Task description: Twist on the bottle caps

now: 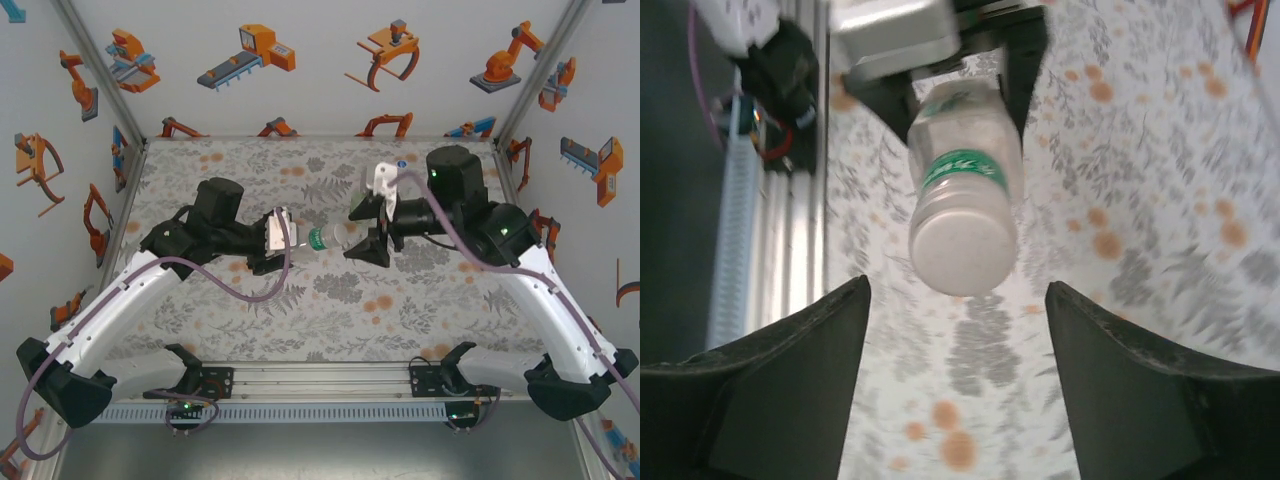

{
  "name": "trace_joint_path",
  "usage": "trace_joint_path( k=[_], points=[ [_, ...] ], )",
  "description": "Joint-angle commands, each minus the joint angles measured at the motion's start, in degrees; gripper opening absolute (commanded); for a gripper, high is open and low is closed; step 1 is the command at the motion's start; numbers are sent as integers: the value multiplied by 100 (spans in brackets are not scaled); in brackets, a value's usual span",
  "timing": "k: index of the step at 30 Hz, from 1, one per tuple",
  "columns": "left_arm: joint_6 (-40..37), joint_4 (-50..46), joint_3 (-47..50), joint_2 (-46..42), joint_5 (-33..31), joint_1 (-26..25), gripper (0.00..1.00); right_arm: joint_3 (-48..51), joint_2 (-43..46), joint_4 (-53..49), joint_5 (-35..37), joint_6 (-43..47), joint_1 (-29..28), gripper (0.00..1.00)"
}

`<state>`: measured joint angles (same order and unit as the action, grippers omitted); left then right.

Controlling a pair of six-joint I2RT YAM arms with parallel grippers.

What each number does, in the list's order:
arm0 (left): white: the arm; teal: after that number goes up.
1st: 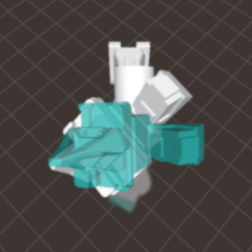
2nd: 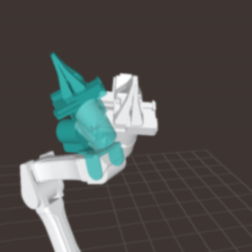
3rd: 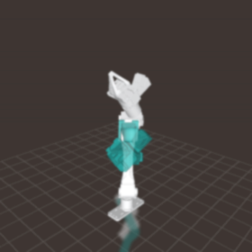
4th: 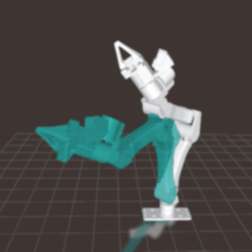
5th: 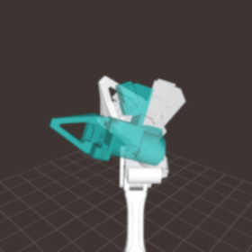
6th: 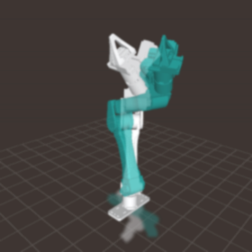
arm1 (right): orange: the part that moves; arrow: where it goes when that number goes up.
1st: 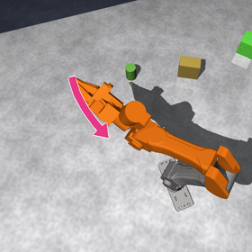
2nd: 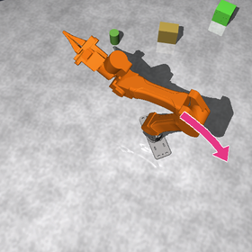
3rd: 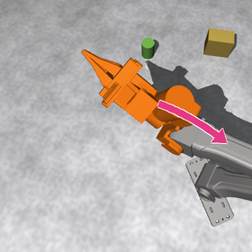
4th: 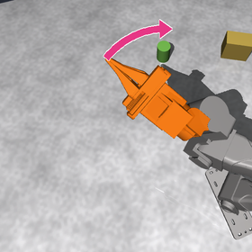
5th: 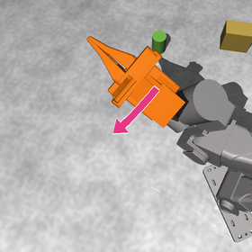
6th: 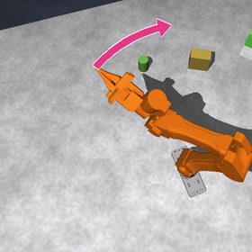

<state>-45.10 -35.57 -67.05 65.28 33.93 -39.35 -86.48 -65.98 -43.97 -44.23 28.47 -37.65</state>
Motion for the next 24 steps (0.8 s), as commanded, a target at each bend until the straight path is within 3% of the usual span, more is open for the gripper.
trace_joint_path(
  k=[1, 15, 20, 24],
  points=[
    [89, 71, 7, 28, 245, -45, 0, 257, 68, 186, -581, 2075, -78, 61],
    [107, 70, -47, 181, 298, -97, 0, 38, -133, 307, -369, 2031, -181, 48],
    [107, 70, -50, 172, 264, -99, 0, 48, -129, 135, -324, 1902, -208, 30],
    [139, 88, -55, 154, 204, -106, 0, 321, -19, 617, -147, 443, -234, 8]
  ],
)
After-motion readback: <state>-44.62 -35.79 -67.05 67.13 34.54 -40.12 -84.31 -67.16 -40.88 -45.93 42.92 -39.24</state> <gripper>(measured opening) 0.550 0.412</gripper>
